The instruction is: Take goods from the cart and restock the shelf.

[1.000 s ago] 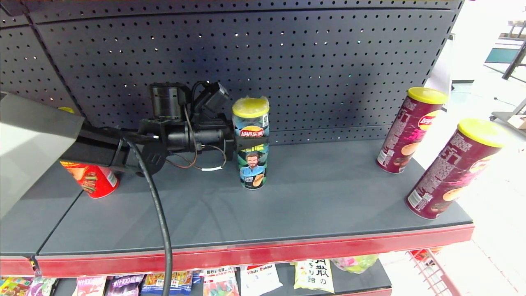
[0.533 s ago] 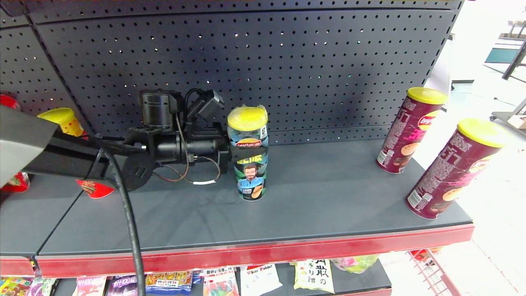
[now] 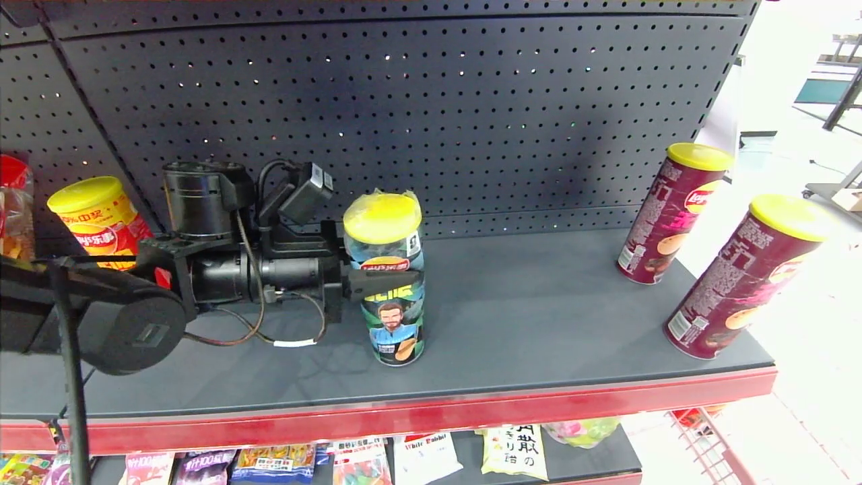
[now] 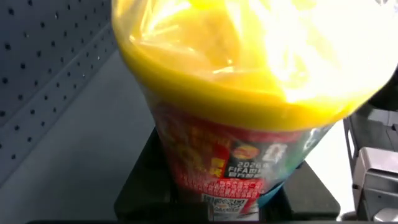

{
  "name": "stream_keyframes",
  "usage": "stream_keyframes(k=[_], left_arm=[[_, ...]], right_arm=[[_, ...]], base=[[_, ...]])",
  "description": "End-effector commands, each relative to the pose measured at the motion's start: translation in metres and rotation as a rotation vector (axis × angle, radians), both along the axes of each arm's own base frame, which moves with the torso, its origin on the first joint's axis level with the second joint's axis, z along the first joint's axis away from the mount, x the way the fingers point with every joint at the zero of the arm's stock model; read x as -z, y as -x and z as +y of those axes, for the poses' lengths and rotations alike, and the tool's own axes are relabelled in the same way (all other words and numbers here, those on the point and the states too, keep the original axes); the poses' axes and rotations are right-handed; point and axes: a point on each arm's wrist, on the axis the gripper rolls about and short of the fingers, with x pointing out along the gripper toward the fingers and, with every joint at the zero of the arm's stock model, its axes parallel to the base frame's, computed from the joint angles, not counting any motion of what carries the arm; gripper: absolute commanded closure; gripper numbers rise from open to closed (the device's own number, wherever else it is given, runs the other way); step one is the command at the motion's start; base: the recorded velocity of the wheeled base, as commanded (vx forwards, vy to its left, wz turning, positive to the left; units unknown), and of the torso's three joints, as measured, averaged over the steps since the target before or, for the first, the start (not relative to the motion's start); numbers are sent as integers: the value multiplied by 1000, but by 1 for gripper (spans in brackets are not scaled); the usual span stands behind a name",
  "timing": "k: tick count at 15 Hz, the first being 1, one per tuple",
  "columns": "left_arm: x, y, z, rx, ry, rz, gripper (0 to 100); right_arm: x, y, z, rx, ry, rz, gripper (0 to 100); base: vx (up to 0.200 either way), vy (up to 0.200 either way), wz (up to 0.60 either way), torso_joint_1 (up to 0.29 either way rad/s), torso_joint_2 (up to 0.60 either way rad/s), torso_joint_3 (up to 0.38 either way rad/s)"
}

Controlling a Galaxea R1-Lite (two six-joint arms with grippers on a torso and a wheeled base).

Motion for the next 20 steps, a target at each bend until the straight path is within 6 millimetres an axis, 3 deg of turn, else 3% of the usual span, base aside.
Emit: stream_keyframes(k=[1, 7, 19, 20], left_arm=[[5, 8, 1, 7, -3, 10, 100], [7, 18, -10, 49, -5, 30, 100], [18, 30, -6, 49, -25, 81, 100], [19, 30, -6, 49, -25, 81, 0]], right_arm=[[-1, 0, 0, -1, 0, -2, 100], [-1, 0, 0, -2, 0, -2, 100], [1, 0, 0, -1, 1, 5, 100], [1, 0, 0, -1, 1, 5, 100]], base=[[0, 0, 0, 0, 0, 0], [0, 0, 0, 0, 0, 0], [0, 0, 0, 0, 0, 0], [0, 0, 0, 0, 0, 0]])
